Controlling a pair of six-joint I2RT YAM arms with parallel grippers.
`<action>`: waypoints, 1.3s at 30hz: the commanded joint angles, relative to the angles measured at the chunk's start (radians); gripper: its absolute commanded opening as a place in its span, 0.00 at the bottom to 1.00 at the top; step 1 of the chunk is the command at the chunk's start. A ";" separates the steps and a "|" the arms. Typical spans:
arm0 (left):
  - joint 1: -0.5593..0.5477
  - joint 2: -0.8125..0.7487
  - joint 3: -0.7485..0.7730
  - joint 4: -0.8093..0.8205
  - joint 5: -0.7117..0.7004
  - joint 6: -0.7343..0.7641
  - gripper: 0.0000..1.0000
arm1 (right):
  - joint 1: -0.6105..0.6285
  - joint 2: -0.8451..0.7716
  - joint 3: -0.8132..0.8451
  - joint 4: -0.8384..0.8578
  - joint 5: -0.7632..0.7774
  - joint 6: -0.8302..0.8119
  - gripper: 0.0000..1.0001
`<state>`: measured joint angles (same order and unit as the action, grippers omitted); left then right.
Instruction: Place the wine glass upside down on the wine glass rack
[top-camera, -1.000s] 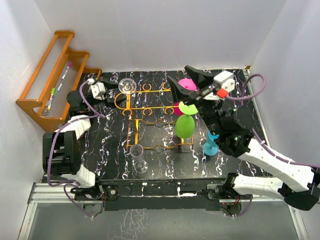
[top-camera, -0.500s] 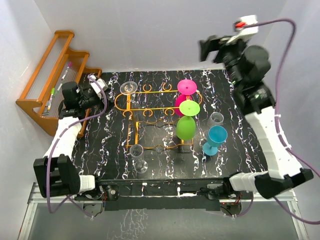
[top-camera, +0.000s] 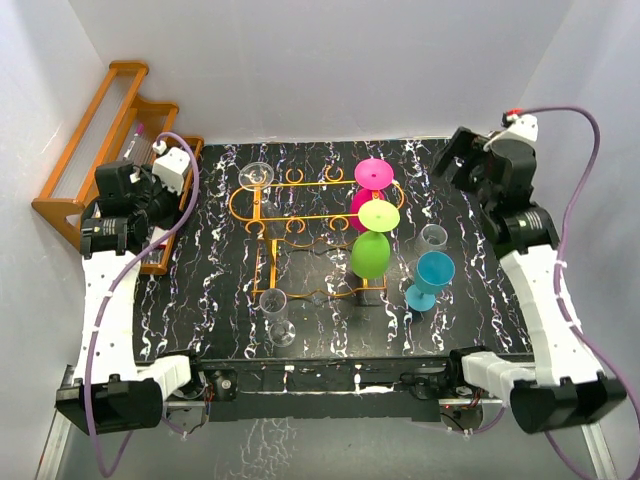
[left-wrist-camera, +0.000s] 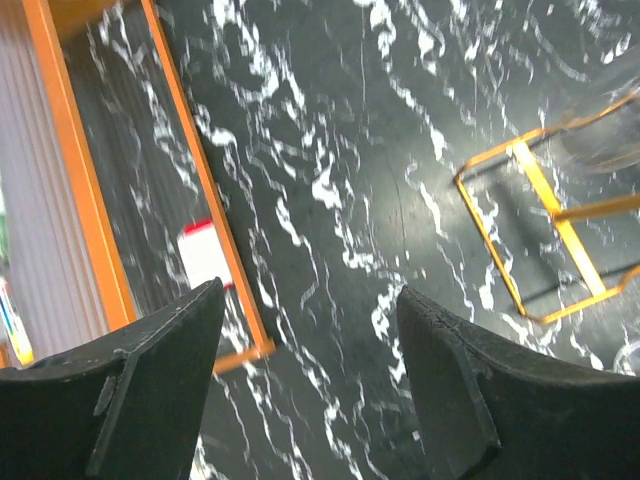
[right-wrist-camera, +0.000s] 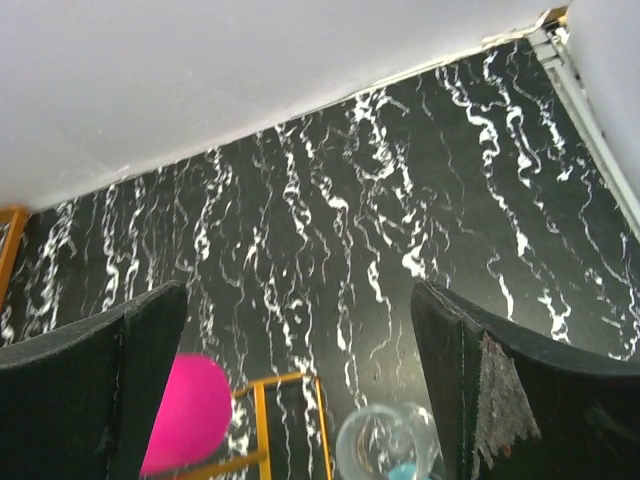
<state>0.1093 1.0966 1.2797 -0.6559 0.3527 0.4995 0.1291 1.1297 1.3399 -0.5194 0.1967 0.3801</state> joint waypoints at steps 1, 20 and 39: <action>0.003 0.015 0.078 -0.276 -0.105 -0.027 0.66 | 0.003 -0.166 -0.033 -0.014 -0.130 0.012 0.98; 0.003 0.108 0.259 -0.652 0.067 -0.108 0.60 | 0.037 -0.218 -0.072 -0.337 -0.130 -0.045 0.82; 0.041 0.078 0.256 -0.468 -0.250 -0.250 0.80 | 0.047 -0.076 -0.098 -0.320 -0.156 -0.021 0.56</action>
<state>0.1432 1.1782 1.5139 -1.1538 0.1703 0.2749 0.1722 0.9710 1.2274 -0.9070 0.0849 0.3546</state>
